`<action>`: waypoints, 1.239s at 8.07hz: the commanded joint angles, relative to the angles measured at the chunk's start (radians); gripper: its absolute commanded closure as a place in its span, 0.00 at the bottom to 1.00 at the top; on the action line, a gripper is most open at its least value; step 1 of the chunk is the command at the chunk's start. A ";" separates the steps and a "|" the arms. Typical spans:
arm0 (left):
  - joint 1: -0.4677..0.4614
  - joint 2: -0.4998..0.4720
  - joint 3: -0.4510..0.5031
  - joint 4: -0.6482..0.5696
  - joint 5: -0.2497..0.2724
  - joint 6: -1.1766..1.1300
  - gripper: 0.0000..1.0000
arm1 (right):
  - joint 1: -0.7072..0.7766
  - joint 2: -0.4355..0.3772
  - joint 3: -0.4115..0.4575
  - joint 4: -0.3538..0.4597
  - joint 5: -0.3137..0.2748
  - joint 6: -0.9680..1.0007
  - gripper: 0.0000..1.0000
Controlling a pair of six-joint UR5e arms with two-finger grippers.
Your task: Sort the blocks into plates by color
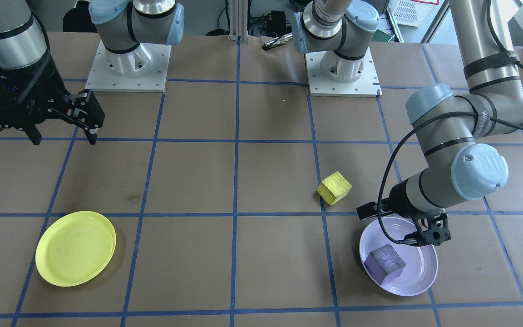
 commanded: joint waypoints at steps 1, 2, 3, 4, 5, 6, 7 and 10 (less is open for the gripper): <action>0.051 0.061 -0.060 -0.058 0.014 -0.043 0.00 | -0.001 0.003 0.003 -0.005 0.000 0.010 0.00; 0.063 0.090 -0.052 -0.069 0.014 -0.135 0.00 | -0.001 0.003 0.003 -0.008 0.000 0.010 0.00; 0.060 0.110 -0.064 -0.084 0.011 -0.269 0.00 | -0.001 0.005 0.005 -0.007 0.001 0.002 0.00; 0.057 0.119 -0.089 -0.086 0.003 -0.301 0.00 | -0.001 0.005 0.005 -0.005 0.001 -0.002 0.00; 0.042 0.125 -0.136 -0.086 -0.001 -0.315 0.00 | -0.001 0.005 0.005 -0.005 0.001 -0.004 0.00; 0.020 0.129 -0.193 -0.068 -0.003 -0.350 0.00 | -0.001 0.005 0.005 -0.007 -0.002 -0.005 0.00; 0.011 0.123 -0.216 -0.019 -0.019 -0.390 0.00 | -0.001 0.005 0.005 0.002 -0.011 -0.005 0.00; -0.035 0.095 -0.221 0.051 -0.015 -0.421 0.00 | -0.001 0.003 0.005 -0.004 0.001 -0.010 0.00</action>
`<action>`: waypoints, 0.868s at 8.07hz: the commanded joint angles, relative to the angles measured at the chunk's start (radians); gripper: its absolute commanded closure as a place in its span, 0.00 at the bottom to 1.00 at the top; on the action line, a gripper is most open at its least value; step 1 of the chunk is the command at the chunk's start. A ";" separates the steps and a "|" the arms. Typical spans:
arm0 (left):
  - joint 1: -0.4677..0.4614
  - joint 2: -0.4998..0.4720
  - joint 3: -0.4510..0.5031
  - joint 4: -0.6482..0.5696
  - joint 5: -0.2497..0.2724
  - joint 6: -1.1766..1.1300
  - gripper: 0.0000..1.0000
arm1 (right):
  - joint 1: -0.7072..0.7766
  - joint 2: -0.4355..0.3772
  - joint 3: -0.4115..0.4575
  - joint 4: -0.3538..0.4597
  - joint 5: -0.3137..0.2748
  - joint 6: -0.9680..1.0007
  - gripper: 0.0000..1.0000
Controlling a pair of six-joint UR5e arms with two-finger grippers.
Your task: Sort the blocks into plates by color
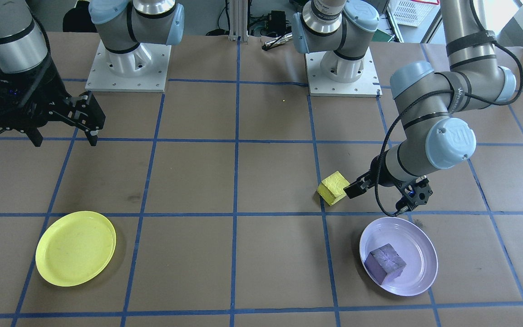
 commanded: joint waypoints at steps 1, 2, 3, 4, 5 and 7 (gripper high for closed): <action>-0.053 -0.028 -0.012 0.087 0.007 -0.010 0.00 | 0.000 -0.001 0.002 0.005 0.001 -0.002 0.00; -0.062 -0.033 -0.013 0.089 0.007 -0.009 0.00 | 0.000 -0.001 0.002 0.005 0.001 0.001 0.00; -0.067 -0.048 -0.013 0.089 0.008 -0.007 0.00 | 0.000 -0.001 0.003 0.008 -0.014 -0.001 0.00; -0.067 -0.051 -0.013 0.089 0.010 -0.004 0.00 | 0.000 -0.001 0.003 0.002 -0.013 -0.001 0.00; -0.067 -0.065 -0.018 0.086 0.016 0.000 0.00 | 0.000 0.000 0.003 -0.003 -0.013 -0.002 0.00; -0.068 -0.074 -0.036 0.087 0.043 0.004 0.00 | 0.000 0.000 0.003 0.003 -0.015 -0.002 0.00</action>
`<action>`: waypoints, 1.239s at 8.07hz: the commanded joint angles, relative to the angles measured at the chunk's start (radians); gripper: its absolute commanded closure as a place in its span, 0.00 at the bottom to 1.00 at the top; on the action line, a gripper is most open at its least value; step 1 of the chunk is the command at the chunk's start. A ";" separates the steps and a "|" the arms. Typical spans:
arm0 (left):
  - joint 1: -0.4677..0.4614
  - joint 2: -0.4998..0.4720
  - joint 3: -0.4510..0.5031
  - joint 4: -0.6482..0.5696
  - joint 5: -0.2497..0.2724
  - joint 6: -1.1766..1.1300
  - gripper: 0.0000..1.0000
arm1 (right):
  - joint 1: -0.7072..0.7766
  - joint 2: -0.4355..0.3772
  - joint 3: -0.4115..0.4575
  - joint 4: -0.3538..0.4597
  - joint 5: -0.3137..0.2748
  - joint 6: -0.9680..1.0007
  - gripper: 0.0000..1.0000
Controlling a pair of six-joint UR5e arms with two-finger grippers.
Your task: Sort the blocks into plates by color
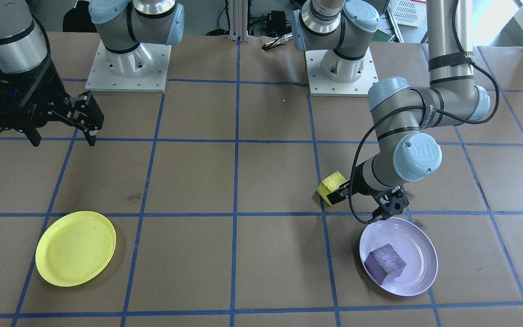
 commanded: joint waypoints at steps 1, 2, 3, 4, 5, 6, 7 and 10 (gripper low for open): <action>-0.002 -0.013 -0.015 0.000 0.010 0.002 0.00 | 0.000 0.000 0.001 0.003 0.000 0.000 0.00; -0.002 -0.013 -0.016 0.000 0.006 0.001 0.00 | 0.000 0.000 0.001 0.005 -0.001 0.000 0.00; -0.004 -0.016 -0.018 0.000 0.009 0.002 0.00 | 0.000 0.000 0.001 0.003 -0.001 0.000 0.00; -0.002 -0.016 -0.029 0.003 0.009 0.004 0.02 | 0.000 0.000 0.001 0.006 0.000 0.000 0.00; -0.002 -0.016 -0.036 0.005 0.009 0.004 0.19 | 0.000 0.000 0.001 0.008 0.000 0.000 0.00; -0.002 -0.019 -0.038 0.005 0.007 0.001 0.35 | 0.000 0.000 0.001 0.011 0.000 0.001 0.00; -0.002 -0.030 -0.039 0.006 0.007 0.002 0.51 | 0.000 0.000 0.002 0.011 0.000 0.000 0.00; -0.002 -0.021 -0.035 0.010 0.007 0.007 0.59 | 0.000 0.000 0.002 0.011 0.002 0.001 0.00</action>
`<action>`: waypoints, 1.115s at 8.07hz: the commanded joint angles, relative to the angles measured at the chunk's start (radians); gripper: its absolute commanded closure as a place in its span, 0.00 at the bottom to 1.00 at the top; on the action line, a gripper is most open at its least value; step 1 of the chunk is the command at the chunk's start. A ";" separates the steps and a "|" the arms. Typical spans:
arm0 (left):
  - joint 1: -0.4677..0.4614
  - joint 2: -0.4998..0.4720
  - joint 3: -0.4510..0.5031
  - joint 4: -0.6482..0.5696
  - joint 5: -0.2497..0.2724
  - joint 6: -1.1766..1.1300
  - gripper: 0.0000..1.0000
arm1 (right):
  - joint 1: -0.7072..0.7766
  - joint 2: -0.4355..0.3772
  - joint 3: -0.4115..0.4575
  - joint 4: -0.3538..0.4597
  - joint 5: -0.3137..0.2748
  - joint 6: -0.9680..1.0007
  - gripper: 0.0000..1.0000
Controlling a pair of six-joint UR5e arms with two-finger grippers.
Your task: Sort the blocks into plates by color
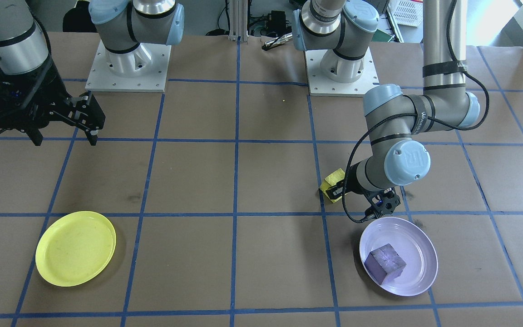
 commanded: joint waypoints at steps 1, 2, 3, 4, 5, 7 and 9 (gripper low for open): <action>-0.001 0.006 0.001 0.000 -0.003 -0.003 0.59 | 0.000 0.000 -0.001 0.001 0.000 -0.001 0.00; -0.001 0.010 0.002 0.001 -0.003 0.001 0.59 | 0.000 0.000 0.000 -0.002 0.000 -0.001 0.00; -0.001 0.007 0.004 0.001 -0.003 0.000 0.59 | 0.000 0.000 0.000 -0.003 0.000 -0.001 0.00; 0.000 0.006 0.005 0.001 -0.003 0.004 0.59 | 0.000 0.000 0.000 -0.003 -0.002 -0.001 0.00; 0.000 0.004 0.005 0.001 -0.003 0.003 0.59 | 0.000 0.000 0.000 -0.003 -0.002 -0.001 0.00; -0.001 0.013 0.007 0.000 -0.003 0.003 0.59 | -0.002 0.000 0.000 -0.003 -0.002 -0.001 0.00; -0.001 0.016 0.005 0.000 -0.003 0.003 0.59 | 0.000 0.000 0.000 -0.001 -0.002 -0.001 0.00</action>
